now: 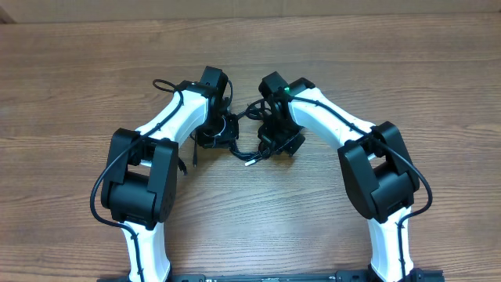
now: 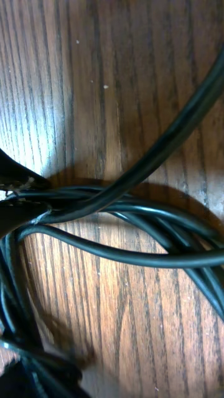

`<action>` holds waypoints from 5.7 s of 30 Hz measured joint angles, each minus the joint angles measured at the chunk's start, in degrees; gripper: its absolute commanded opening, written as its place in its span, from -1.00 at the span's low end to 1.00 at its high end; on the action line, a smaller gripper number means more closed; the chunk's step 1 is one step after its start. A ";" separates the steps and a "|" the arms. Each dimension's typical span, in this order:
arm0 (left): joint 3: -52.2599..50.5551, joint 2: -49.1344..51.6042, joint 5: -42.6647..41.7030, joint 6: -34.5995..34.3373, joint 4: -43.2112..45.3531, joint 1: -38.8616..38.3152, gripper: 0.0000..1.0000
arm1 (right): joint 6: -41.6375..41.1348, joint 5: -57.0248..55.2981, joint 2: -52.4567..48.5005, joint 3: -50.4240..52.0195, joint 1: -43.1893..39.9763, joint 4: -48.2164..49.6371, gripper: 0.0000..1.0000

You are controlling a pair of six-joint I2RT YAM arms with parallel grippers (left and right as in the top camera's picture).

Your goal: Untangle cables

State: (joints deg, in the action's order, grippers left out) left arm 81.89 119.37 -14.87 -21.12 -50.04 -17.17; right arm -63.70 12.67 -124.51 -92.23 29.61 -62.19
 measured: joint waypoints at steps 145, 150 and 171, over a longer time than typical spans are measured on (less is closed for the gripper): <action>-16.68 -10.14 -2.99 -36.17 -1.29 2.14 -0.92 | 19.76 -2.16 10.21 16.15 5.90 23.61 -0.93; -16.94 -10.12 -6.82 -36.15 -0.90 2.14 -0.92 | 17.18 -2.25 10.21 16.20 5.90 23.65 -0.93; -17.38 -10.12 -20.94 -35.93 4.52 1.81 -0.90 | 13.18 -1.03 10.21 17.62 5.64 25.57 -0.93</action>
State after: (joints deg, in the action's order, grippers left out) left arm 64.51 109.25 -35.81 -57.06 -45.52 -15.35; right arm -50.52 11.64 -114.30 -74.61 35.24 -36.62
